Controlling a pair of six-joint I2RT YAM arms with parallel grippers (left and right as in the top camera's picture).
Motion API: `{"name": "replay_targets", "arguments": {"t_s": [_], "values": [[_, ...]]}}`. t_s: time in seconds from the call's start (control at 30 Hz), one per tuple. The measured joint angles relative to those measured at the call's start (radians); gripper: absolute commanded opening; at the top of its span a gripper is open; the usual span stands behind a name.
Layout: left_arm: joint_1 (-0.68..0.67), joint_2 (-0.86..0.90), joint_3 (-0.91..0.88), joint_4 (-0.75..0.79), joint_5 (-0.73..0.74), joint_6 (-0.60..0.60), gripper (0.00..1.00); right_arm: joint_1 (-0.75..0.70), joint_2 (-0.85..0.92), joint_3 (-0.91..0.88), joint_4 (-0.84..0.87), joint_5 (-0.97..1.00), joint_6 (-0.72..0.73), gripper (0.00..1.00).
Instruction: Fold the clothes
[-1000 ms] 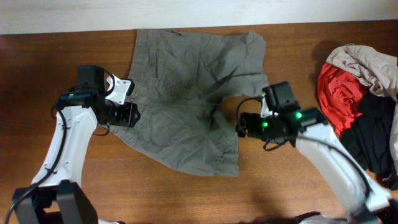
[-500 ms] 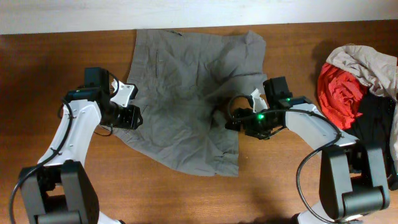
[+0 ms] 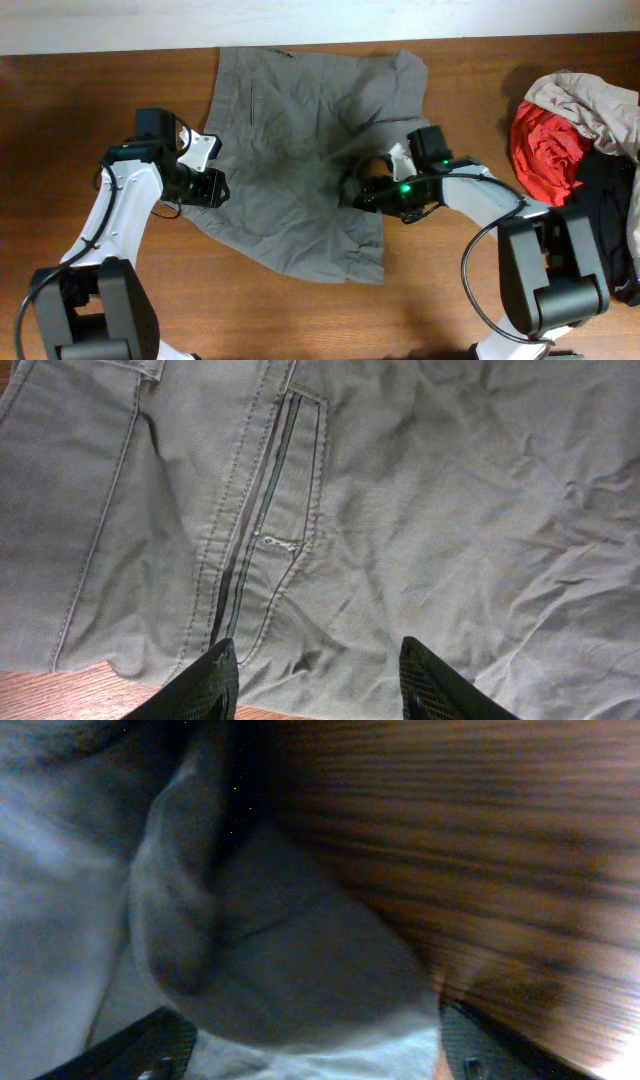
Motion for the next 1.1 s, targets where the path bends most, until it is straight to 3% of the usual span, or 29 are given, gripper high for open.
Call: {"name": "replay_targets", "arguments": {"t_s": [0.13, 0.27, 0.63, 0.8, 1.1], "values": [[0.0, 0.0, 0.0, 0.0, 0.0, 0.0, 0.52, 0.023, 0.0, 0.0, 0.011, -0.001, -0.003, 0.22], [0.0, 0.0, 0.0, 0.0, 0.0, 0.0, 0.52, 0.003, 0.0, 0.002, -0.068, -0.005, 0.0, 0.04], [0.0, 0.0, 0.0, 0.008, 0.0, 0.0, 0.52, -0.145, -0.234, 0.204, -0.48, 0.16, -0.066, 0.04], [0.0, 0.0, 0.0, 0.015, 0.0, 0.0, 0.52, -0.145, -0.294, 0.262, -0.58, 0.218, -0.072, 0.14], [0.0, 0.0, 0.0, 0.015, 0.0, 0.0, 0.52, -0.145, -0.278, 0.261, -0.657, 0.52, 0.006, 0.14]]}}
